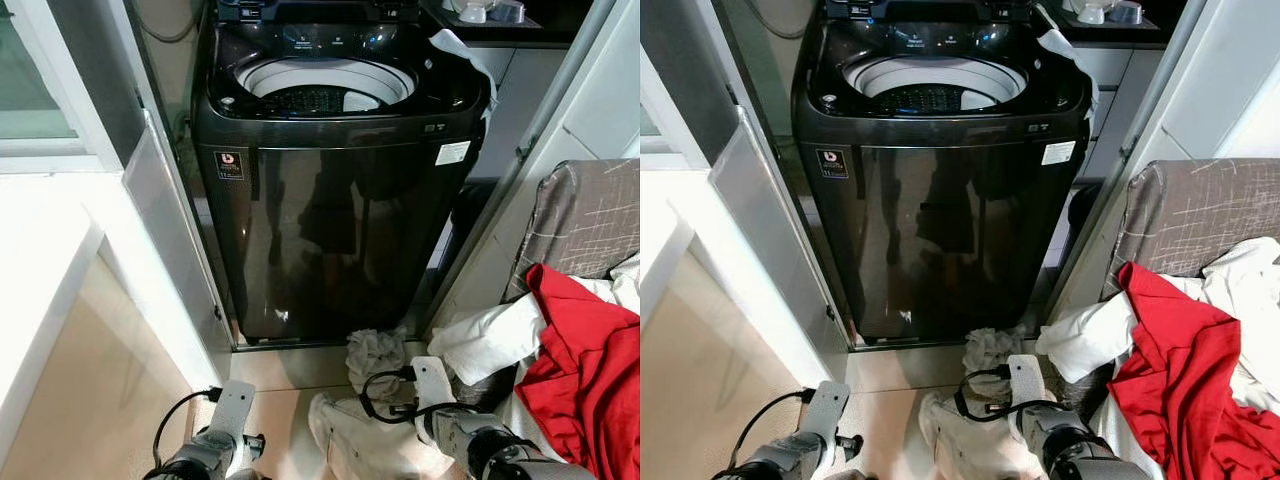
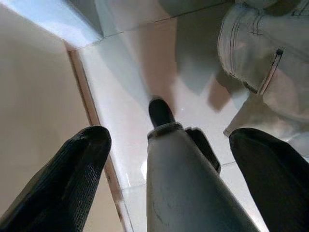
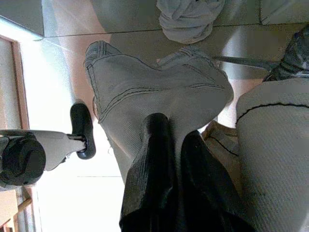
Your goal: Clothes washing
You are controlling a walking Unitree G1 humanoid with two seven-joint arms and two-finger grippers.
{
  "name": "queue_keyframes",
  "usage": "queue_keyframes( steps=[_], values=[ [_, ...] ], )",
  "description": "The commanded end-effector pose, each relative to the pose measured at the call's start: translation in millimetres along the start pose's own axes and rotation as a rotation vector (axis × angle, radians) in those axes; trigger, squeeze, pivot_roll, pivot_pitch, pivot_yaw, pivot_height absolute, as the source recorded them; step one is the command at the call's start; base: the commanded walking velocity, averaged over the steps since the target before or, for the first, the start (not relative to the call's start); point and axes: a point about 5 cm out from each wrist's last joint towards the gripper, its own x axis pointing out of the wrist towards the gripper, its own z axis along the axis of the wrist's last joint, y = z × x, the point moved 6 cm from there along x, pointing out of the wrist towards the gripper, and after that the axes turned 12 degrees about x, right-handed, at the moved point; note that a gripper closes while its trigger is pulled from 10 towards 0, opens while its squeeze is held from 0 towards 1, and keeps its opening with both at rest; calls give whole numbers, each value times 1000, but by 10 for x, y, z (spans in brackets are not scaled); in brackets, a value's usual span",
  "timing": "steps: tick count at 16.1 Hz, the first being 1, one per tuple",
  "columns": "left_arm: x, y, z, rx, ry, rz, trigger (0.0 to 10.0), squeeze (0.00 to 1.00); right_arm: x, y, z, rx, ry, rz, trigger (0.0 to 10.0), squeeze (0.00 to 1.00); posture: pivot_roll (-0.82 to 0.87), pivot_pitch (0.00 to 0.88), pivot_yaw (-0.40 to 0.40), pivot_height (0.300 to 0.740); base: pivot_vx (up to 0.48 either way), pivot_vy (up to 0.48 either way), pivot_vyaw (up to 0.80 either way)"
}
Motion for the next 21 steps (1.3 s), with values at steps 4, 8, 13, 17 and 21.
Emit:
queue_keyframes(
  steps=[4, 8, 13, 17, 21],
  values=[
    [-208, 388, 1140, 0, -389, 72, 10000, 0, -177, 104, 836, -97, -237, 103, 10000, 0, -50, 0, -44, 740, 0, 0, 0],
    [-687, 489, 1826, 69, -712, 160, 10000, 0, -409, 373, 1202, -142, -404, 229, 10000, 0, -42, 0, -35, 740, 0, 0, 0],
    [-1533, 813, 2280, 131, -993, 365, 10000, 0, -1079, 467, 1761, -218, -798, 253, 10000, 0, -33, 0, -35, 740, 0, 0, 0],
    [-1895, 671, 2094, 104, -1050, 297, 10000, 0, -1516, 346, 1621, -219, -924, 266, 10000, 0, -22, 0, -40, 740, 0, 0, 0],
    [-2426, 267, 2105, 202, -1183, 1, 10000, 0, -2021, 392, 1646, -235, -1075, 292, 10000, 0, -20, 0, -43, 740, 0, 0, 0]
  ],
)
